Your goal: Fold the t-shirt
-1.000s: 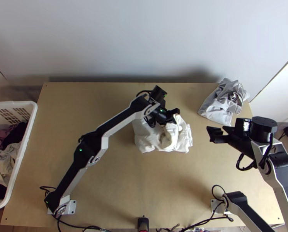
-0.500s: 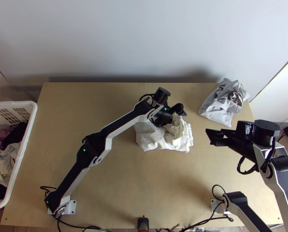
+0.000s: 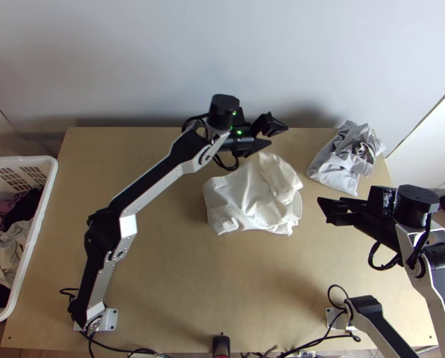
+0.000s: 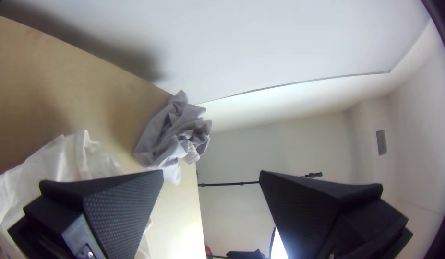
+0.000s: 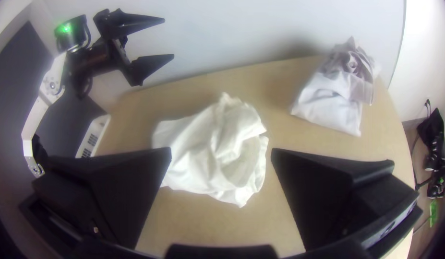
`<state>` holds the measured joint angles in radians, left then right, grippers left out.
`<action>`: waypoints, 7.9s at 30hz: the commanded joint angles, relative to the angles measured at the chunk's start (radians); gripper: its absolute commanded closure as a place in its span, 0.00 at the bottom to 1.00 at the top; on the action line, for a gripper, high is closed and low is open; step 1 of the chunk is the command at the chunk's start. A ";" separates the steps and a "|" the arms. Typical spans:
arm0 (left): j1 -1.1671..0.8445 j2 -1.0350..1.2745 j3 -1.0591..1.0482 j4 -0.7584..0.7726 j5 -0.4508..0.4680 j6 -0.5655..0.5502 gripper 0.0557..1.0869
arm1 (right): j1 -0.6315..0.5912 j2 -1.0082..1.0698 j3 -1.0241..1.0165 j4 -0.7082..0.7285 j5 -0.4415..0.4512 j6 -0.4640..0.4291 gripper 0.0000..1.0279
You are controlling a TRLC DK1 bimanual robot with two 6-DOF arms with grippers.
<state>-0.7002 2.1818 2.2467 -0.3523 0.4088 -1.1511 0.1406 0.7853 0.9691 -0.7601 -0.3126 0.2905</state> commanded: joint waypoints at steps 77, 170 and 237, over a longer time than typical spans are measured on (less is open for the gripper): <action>0.222 -0.893 -1.006 -0.241 -0.001 0.545 0.53 | 0.442 0.589 0.022 0.516 -0.237 0.621 0.91; 0.272 -0.801 -1.214 -0.326 -0.096 0.688 0.13 | 0.880 0.259 -0.176 0.298 0.919 -0.642 0.04; 0.558 -1.188 -1.389 -0.415 0.012 0.861 0.07 | 0.826 0.864 -0.308 1.079 0.963 -1.240 0.07</action>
<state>-0.1631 1.0046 0.8597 -0.7670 0.4076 -0.2947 1.0122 1.5959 0.6479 0.2451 0.6510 -0.9142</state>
